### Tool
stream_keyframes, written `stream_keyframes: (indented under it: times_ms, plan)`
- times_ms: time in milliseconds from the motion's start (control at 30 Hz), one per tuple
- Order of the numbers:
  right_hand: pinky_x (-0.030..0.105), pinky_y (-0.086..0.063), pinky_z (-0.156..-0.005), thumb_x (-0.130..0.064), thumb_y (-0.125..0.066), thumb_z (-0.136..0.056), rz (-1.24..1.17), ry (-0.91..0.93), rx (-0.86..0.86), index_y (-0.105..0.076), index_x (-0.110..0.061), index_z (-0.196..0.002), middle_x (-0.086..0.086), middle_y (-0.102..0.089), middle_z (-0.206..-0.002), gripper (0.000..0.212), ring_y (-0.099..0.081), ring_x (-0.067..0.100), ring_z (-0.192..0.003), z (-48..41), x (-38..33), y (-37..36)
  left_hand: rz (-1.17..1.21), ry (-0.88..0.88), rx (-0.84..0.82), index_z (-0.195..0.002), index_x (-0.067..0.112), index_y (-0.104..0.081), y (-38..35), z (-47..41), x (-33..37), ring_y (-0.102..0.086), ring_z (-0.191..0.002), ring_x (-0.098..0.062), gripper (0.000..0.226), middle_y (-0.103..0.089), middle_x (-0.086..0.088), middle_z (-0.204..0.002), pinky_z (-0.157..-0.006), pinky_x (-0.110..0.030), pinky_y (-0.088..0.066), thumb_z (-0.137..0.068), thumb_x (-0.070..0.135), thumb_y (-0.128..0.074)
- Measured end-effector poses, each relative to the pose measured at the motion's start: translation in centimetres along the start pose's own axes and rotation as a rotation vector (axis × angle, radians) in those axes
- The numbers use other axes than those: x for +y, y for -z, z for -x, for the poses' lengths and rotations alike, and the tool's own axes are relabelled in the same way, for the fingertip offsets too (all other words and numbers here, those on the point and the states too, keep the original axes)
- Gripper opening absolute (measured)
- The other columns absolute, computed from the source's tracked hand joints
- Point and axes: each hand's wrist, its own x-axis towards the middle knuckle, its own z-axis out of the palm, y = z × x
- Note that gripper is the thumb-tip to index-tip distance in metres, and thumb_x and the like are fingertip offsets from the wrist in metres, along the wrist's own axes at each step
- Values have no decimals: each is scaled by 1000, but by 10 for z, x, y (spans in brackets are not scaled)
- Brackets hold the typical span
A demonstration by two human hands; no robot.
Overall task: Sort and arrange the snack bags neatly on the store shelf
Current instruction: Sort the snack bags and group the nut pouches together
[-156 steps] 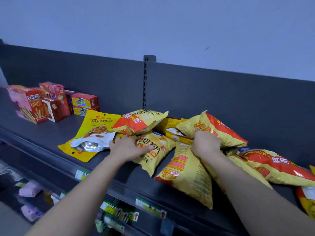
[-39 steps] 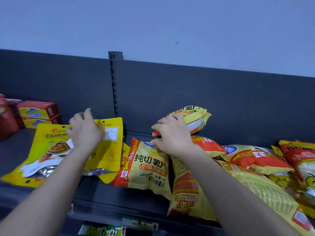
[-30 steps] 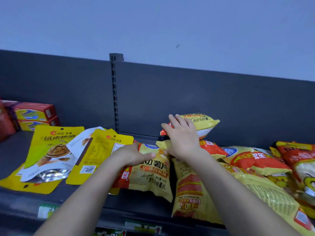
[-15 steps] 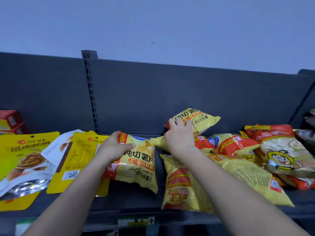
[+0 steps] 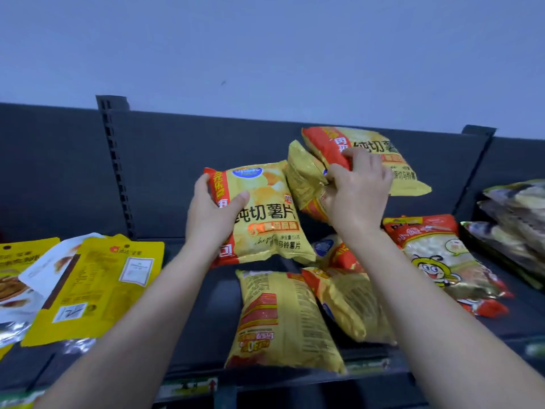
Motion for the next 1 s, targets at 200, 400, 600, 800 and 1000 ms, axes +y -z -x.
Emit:
stream_keyframes:
  times_ms: [200, 400, 600, 800, 1000]
  plan:
    - [42, -34, -90, -18, -79, -68, 80, 94, -275, -74, -20, -86, 13, -59, -123, 19, -53, 35, -112, 27, 75, 1, -24, 169, -231, -148, 24, -28, -83, 27, -4, -54, -121, -23, 78, -55, 3, -128, -101, -45, -46, -84, 44, -69]
    - [46, -23, -112, -73, -54, -78, -52, -82, -655, -24, -26, -151, 1, -30, -155, 91, -28, 23, -142, 54, 116, -2, -421, 171, -501, -152, 27, -22, -96, 44, -16, -32, -141, -25, 89, -23, -4, -158, -112, -43, -33, -81, 58, -65]
    - [60, -8, -116, -77, -52, -75, -242, -243, -690, -16, -26, -153, -3, -14, -161, 100, -7, 22, -149, 70, 127, -2, -740, 157, -864, -151, 45, -5, -45, 68, 6, 9, -148, -21, 137, 18, 3, -160, -120, -46, -7, -37, 88, -67]
    - [55, -4, -117, -71, -57, -77, -262, -253, -644, -12, -27, -154, -1, -4, -163, 100, -2, 19, -150, 80, 120, -9, -981, 138, -946, -149, 41, 14, -39, 97, -4, 10, -148, -26, 140, 37, 4, -153, -118, -39, -12, -53, 54, -86]
    - [55, -2, -117, -77, -51, -76, -260, -260, -644, -6, -27, -155, -1, 0, -163, 103, 2, 18, -150, 80, 120, -12, -727, -83, -594, -153, 34, -13, -70, 86, -22, -7, -148, -18, 118, 23, 13, -157, -115, -37, -27, -62, 37, -88]
